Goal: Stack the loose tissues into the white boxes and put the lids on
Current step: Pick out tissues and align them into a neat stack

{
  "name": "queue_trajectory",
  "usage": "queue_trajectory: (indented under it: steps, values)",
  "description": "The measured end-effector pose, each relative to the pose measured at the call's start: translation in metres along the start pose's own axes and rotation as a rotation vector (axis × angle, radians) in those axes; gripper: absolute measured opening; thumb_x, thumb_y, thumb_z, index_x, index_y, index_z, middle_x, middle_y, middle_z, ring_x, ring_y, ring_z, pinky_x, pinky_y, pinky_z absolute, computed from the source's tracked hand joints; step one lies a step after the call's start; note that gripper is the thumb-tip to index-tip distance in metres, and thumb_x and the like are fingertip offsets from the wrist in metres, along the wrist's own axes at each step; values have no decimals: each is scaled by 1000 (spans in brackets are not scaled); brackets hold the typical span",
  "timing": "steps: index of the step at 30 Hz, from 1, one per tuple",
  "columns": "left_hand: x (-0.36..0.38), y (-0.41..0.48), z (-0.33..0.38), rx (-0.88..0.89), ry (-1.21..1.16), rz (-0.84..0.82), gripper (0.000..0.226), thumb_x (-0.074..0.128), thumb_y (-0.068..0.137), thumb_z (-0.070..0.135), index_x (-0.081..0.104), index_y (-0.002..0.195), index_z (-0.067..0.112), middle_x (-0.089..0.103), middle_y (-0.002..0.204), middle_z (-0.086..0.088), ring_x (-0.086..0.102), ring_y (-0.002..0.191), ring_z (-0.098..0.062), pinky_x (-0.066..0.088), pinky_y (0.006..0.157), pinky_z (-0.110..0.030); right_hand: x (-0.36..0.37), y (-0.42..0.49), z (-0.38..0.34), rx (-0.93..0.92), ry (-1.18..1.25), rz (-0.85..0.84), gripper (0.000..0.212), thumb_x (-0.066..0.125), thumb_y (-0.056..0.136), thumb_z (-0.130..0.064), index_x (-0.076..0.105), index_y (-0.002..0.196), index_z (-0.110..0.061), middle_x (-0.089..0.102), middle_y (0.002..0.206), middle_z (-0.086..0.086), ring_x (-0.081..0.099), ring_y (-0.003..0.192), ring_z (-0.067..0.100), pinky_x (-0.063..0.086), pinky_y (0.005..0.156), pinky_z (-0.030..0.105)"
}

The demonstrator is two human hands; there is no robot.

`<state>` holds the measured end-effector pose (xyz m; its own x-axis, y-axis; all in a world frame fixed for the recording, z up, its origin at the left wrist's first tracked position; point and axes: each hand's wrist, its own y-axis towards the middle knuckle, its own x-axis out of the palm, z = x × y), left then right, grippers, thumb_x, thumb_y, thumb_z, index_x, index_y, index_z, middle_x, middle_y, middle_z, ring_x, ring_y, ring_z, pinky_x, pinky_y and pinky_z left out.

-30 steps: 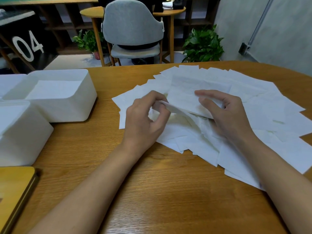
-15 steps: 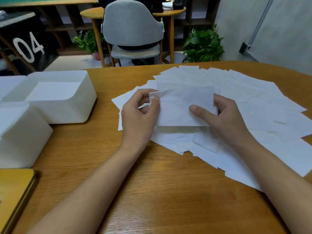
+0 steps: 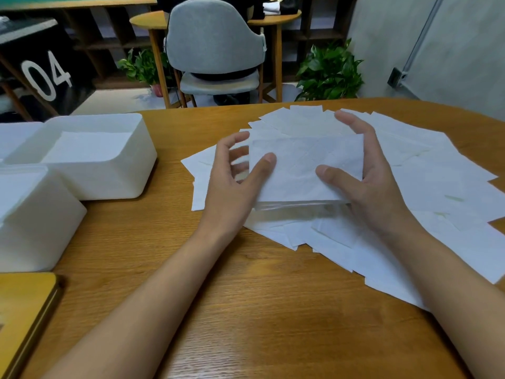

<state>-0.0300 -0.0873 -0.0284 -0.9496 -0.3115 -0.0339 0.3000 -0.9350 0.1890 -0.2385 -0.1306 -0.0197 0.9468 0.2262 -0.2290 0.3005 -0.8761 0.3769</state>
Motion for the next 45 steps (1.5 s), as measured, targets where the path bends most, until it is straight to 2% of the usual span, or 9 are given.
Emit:
queue_trajectory:
  steps: [4, 8, 11, 15, 20, 25, 29, 40, 45]
  values:
    - [-2, -1, 4, -28, -39, -157, 50, 72, 100, 20, 47, 141, 32, 78, 113, -2, 77, 102, -21, 64, 86, -42, 2, 2, 2, 56, -68, 7, 75, 75, 96, -17, 33, 154, -40, 33, 154, -34, 34, 138, -19, 32, 113, 9]
    - [-2, -2, 1, -10, -27, -157, 51, 67, 103, 15, 45, 143, 36, 74, 123, 0, 75, 106, -22, 64, 89, -48, 2, 2, 1, 51, -21, -40, 81, 76, 90, -31, 28, 154, -46, 33, 161, -22, 41, 145, 3, 33, 124, 41]
    - [-6, 1, -3, -22, -26, -127, 52, 64, 104, 15, 42, 145, 38, 71, 127, -4, 73, 111, -25, 59, 96, -57, -1, 2, -3, 54, 167, -161, 64, 72, 93, -27, 44, 148, -45, 54, 150, -7, 59, 132, 18, 47, 111, 39]
    - [-9, 3, -1, -3, -1, -228, 61, 64, 105, 14, 34, 152, 36, 69, 129, -1, 72, 109, -15, 62, 86, -34, -3, 2, 1, 61, -65, -155, 28, 68, 99, -9, 78, 117, -28, 74, 121, -19, 63, 120, -2, 44, 94, 9]
    - [-18, 0, -13, 267, 537, -187, 87, 90, 80, 37, 33, 145, 39, 50, 127, 14, 56, 104, -10, 44, 77, -13, -6, 3, 8, 149, -98, 16, 32, 67, 97, -2, 81, 113, -27, 76, 116, -23, 63, 117, -10, 46, 98, 7]
    - [-23, 0, -18, 409, 727, -474, 50, 89, 76, 52, 66, 116, 32, 59, 109, 17, 56, 102, -7, 45, 84, -21, -5, 3, 11, 166, -108, 75, 31, 68, 97, -3, 81, 112, -27, 76, 112, -25, 65, 114, -9, 50, 104, 17]
    - [-23, 5, -29, 451, 727, -443, 23, 80, 89, 41, 78, 107, 27, 67, 104, 16, 61, 102, -4, 52, 88, -32, -4, 4, 12, 163, -112, 69, 31, 67, 97, -4, 82, 109, -28, 76, 112, -25, 65, 115, -7, 49, 106, 24]
    - [-16, 6, -30, 543, 770, -472, 16, 70, 94, 35, 77, 103, 22, 71, 104, 12, 64, 102, -12, 53, 87, -41, -3, 4, 17, 152, -151, 64, 31, 66, 99, -6, 81, 111, -29, 76, 111, -26, 65, 110, -10, 47, 90, 5]
    - [-15, 5, -27, 609, 804, -448, 11, 67, 99, 29, 73, 99, 20, 69, 95, 10, 61, 93, -14, 48, 81, -39, -5, 4, 19, 167, -140, 67, 30, 65, 100, -8, 81, 113, -30, 77, 108, -21, 63, 77, -16, 44, 65, 3]
